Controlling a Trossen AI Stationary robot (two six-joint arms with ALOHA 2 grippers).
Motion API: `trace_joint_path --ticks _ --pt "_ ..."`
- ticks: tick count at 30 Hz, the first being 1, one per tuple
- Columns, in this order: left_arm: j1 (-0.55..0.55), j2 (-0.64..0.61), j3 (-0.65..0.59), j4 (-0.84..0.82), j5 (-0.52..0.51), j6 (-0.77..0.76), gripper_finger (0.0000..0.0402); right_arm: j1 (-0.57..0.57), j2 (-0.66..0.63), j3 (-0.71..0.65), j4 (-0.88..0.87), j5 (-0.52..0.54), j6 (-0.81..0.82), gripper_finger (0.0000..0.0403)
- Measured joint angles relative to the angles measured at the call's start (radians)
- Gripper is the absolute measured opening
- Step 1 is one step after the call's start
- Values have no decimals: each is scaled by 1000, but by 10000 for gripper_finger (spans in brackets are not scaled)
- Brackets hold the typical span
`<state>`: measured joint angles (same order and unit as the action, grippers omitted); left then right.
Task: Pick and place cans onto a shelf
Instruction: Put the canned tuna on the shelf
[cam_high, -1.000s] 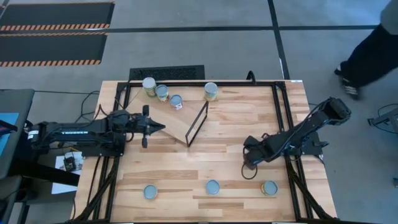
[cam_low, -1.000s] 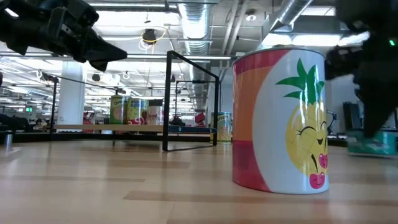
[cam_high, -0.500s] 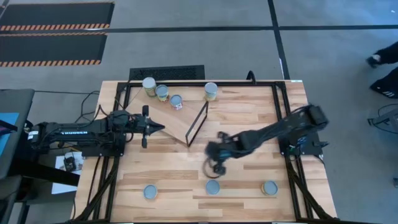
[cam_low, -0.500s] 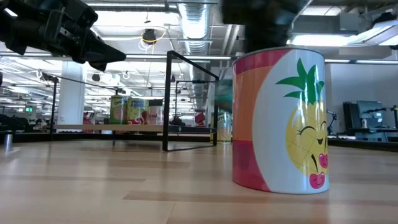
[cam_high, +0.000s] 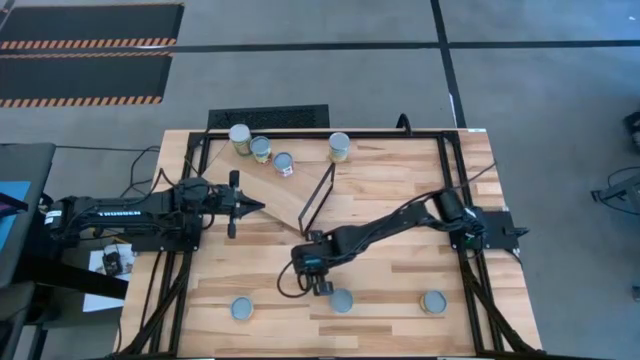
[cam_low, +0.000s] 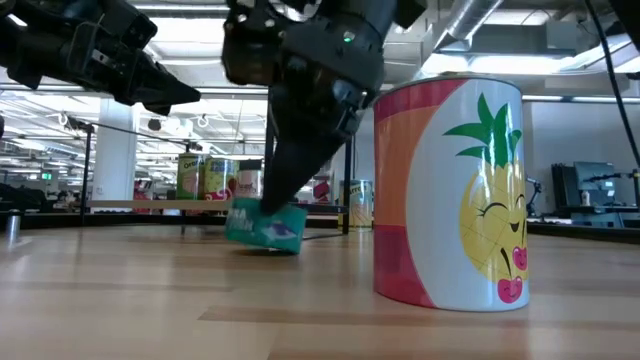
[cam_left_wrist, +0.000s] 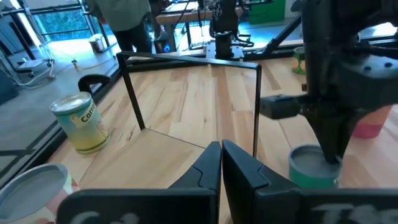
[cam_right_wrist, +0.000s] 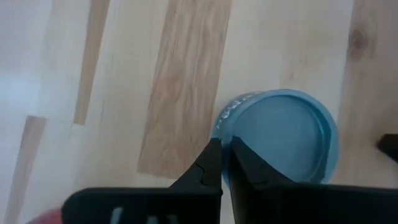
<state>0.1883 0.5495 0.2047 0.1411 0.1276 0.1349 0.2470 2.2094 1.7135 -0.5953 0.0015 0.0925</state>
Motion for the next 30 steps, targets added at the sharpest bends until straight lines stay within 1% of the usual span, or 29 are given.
trace_joint_path --ticks 4,9,11,14,16,18,19,21,24,25,26,30 --pt "0 0 0 -19 4 1 4 5 32 35 0 1 0 41" --pt "0 0 0 -56 5 7 4 13 20 65 -25 -4 1 98" --pt "0 0 0 -63 6 8 4 15 -13 70 -43 -4 -12 122" --pt "0 0 0 -64 5 21 4 23 -86 73 -134 -4 -7 149" --pt "0 0 0 -60 7 36 4 34 -140 72 -243 -5 16 153" --pt "0 0 0 -51 24 38 4 52 -198 53 -308 6 17 140" --pt "0 0 0 -46 38 38 4 61 -231 23 -307 20 10 128" --pt "0 4 1 -34 68 37 4 72 -308 -69 -239 38 -14 91" --pt "0 8 1 -40 77 24 4 60 -432 -279 -35 38 -16 24" --pt "0 12 1 -34 77 22 4 48 -479 -360 42 40 -11 14" --pt "0 16 1 -32 77 21 4 38 -524 -437 116 46 -5 12" --pt "-11 44 1 -4 75 20 4 -13 -701 -733 457 58 1 14"
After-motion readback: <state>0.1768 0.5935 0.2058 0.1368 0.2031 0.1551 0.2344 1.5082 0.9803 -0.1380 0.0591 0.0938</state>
